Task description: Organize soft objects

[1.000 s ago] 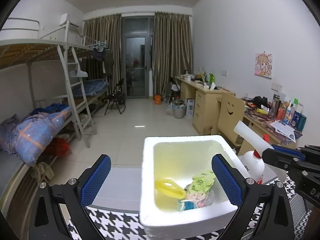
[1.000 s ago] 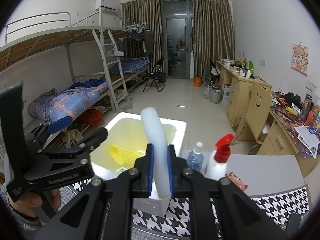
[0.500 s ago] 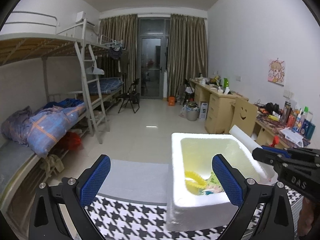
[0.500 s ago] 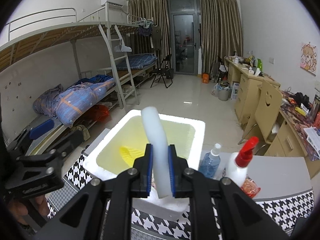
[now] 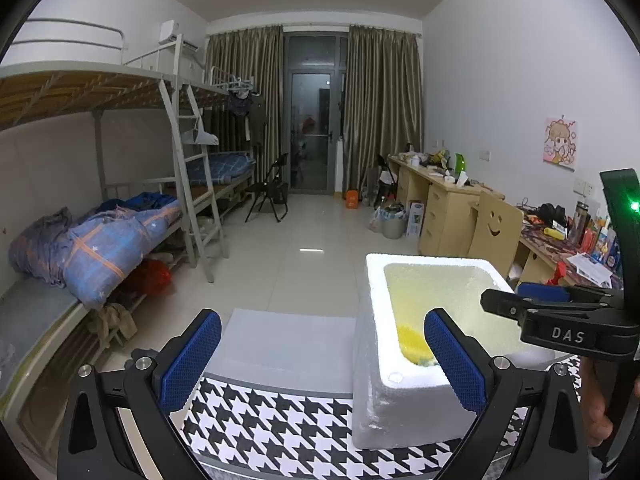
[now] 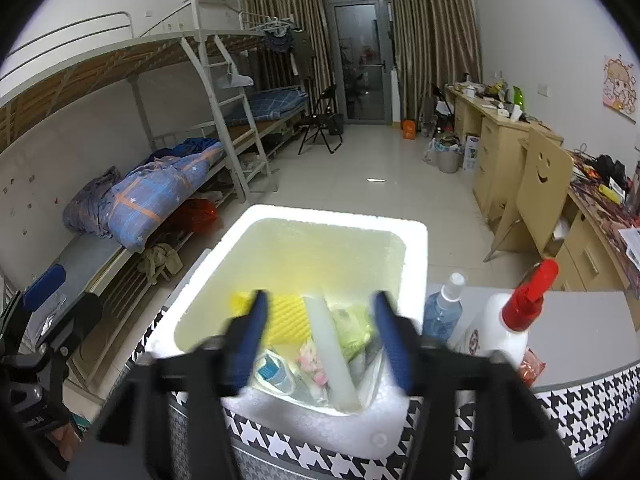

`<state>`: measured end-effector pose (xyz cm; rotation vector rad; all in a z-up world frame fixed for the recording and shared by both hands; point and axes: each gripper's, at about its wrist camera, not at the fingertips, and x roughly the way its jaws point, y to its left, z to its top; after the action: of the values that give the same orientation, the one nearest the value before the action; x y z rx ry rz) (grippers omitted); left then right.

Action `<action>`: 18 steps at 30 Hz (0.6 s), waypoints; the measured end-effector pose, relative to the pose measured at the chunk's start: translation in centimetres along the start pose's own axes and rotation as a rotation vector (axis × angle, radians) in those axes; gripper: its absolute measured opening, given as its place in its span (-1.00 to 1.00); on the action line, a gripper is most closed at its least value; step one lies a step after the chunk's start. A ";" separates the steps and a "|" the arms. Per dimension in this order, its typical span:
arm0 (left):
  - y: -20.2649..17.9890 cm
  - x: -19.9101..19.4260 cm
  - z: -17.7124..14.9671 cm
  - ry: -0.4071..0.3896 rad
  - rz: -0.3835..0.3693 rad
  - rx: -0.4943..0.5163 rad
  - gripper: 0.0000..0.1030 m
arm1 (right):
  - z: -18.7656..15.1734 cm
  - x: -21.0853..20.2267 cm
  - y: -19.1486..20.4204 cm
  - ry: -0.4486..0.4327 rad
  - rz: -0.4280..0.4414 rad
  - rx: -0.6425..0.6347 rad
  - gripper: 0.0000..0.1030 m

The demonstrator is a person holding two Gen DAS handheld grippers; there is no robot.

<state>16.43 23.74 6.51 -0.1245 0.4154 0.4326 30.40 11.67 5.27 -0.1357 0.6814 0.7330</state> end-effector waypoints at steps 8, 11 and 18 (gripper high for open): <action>-0.3 -0.7 -0.1 -0.007 -0.022 0.002 0.98 | -0.7 -2.9 0.0 -0.052 -0.031 -0.022 0.52; -0.8 -1.5 -0.1 -0.019 -0.036 0.007 0.98 | -1.0 -4.5 0.0 -0.083 -0.045 -0.029 0.61; -1.9 -3.4 -0.1 -0.030 -0.054 0.020 0.98 | -2.4 -7.6 0.6 -0.089 -0.038 -0.050 0.73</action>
<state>14.38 20.68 7.93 -0.1098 0.3855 0.3762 24.62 6.97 8.14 -0.1604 0.5747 0.7152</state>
